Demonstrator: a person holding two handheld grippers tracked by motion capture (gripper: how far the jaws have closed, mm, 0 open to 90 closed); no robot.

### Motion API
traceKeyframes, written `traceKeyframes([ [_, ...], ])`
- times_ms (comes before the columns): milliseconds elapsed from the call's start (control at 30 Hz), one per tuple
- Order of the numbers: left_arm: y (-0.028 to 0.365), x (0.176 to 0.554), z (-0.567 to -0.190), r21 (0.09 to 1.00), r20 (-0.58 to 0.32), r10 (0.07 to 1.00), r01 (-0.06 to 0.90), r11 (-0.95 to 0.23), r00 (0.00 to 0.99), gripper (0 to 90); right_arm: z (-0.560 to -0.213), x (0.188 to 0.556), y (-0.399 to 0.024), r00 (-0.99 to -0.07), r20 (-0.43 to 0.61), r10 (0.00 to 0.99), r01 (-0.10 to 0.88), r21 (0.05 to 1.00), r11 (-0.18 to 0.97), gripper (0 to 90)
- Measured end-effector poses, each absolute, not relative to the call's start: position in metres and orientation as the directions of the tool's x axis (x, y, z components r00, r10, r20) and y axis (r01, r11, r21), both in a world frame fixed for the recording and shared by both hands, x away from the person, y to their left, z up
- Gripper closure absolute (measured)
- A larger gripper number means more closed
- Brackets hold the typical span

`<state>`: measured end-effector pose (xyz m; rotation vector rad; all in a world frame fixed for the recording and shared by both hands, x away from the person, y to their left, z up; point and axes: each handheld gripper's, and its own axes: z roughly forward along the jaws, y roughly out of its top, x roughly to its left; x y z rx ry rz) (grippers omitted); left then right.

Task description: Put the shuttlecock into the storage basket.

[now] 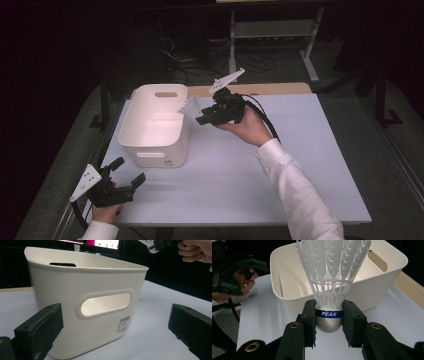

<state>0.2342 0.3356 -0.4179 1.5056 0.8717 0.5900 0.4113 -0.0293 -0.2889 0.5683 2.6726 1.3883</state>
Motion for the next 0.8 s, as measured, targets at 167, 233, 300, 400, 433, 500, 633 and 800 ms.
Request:
traceKeyframes([
  [167,0.335,0.234,-0.418,0.983,-0.132,0.802,0.181,0.030,0.583,0.0,-0.288,0.414,-0.021,-0.937,0.085,0.339,0.266,0.804,0.532,64.1],
  [233,0.335,0.234,-0.418,0.983,-0.133,0.802,0.179,0.033,0.582,0.0,-0.287,0.413,-0.019,-0.933,0.097,0.345,0.278,0.804,0.526,64.1],
  [300,0.335,0.233,-0.417,0.984,-0.135,0.801,0.177,0.037,0.583,0.0,-0.286,0.415,-0.016,-0.936,0.092,0.340,0.271,0.807,0.525,64.1],
  [400,0.335,0.233,-0.417,0.984,-0.129,0.800,0.176,0.030,0.585,0.0,-0.286,0.415,-0.013,-0.935,0.100,0.340,0.276,0.805,0.524,64.1],
  [433,0.335,0.233,-0.417,0.984,-0.127,0.799,0.173,0.029,0.587,0.0,-0.286,0.416,-0.012,-0.939,0.090,0.333,0.265,0.806,0.530,64.1],
  [500,0.335,0.233,-0.417,0.984,-0.132,0.800,0.174,0.035,0.586,0.0,-0.285,0.416,-0.010,-0.938,0.093,0.332,0.267,0.807,0.527,64.1],
  [633,0.334,0.233,-0.417,0.983,-0.145,0.801,0.174,0.052,0.581,0.0,-0.284,0.416,-0.005,-0.942,0.093,0.324,0.262,0.807,0.530,64.1],
  [800,0.336,0.233,-0.418,0.983,-0.126,0.806,0.180,0.024,0.578,0.0,-0.281,0.417,0.001,-0.945,0.090,0.315,0.253,0.811,0.528,64.1],
])
